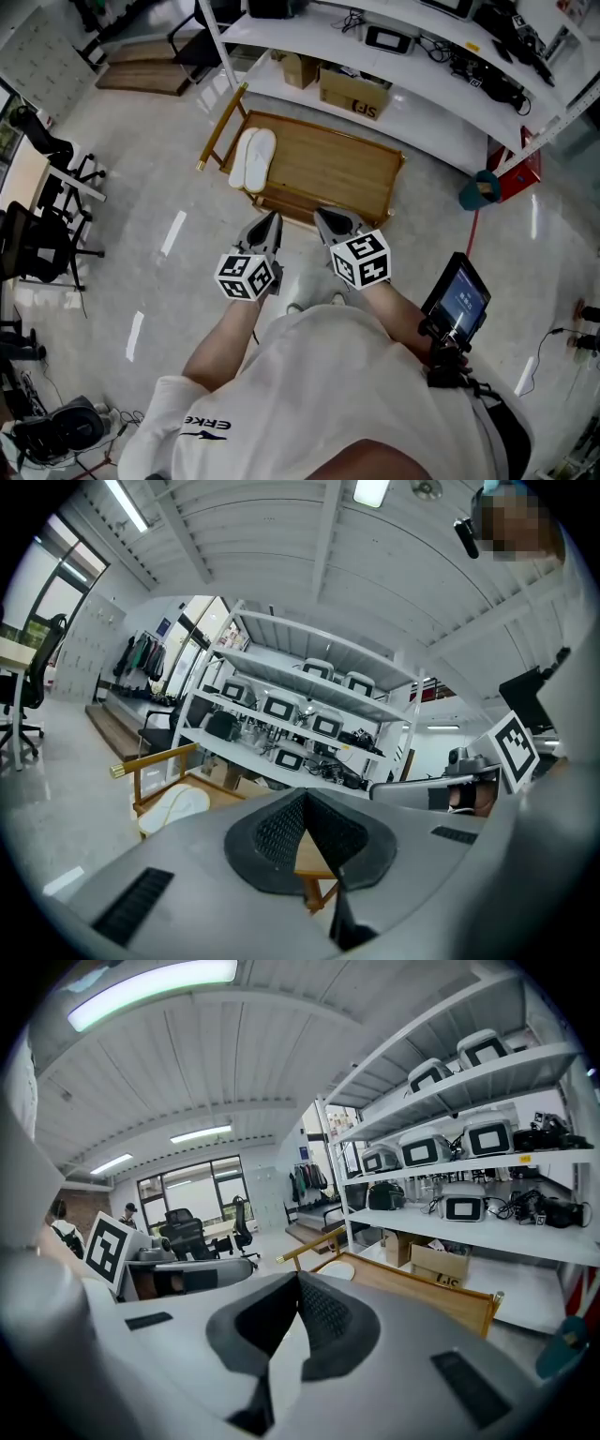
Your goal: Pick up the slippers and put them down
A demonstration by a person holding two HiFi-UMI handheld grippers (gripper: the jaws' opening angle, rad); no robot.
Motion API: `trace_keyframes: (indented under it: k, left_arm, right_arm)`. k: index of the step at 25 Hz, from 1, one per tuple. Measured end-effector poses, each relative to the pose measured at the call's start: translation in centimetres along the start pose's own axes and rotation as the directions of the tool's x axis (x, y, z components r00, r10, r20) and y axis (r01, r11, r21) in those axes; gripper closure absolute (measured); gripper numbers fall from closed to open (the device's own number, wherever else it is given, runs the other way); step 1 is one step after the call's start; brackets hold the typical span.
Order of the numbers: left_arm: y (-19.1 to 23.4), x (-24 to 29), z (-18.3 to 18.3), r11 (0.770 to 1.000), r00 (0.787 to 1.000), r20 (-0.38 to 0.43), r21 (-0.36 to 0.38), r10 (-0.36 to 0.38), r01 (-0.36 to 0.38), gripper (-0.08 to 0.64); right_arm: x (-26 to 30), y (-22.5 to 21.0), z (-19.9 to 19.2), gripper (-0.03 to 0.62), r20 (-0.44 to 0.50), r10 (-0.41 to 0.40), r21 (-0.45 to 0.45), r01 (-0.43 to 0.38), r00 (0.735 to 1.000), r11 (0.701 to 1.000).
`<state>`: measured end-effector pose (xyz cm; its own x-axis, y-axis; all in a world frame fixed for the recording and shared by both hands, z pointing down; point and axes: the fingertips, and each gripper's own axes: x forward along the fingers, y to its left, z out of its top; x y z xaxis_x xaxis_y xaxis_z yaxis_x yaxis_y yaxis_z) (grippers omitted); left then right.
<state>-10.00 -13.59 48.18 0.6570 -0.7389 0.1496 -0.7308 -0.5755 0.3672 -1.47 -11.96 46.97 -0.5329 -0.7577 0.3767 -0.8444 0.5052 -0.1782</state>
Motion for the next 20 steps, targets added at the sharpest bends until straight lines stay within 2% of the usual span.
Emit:
trace_keyframes:
  k: [7,20]
  left_arm:
    - [0.1,-0.6,0.1,0.999,0.999,-0.005,0.003,-0.041,0.041,0.557]
    - [0.0,-1.2,-0.1,0.998,0.998,-0.023,0.011,-0.066,0.066,0.557]
  right_arm:
    - [-0.3,1.2,0.2,0.586,0.001,-0.025,-0.010,0.025,1.000,1.000]
    - [-0.8,1.8,-0.5,0.586,-0.004,-0.047,0.001,0.047,0.999,0.999]
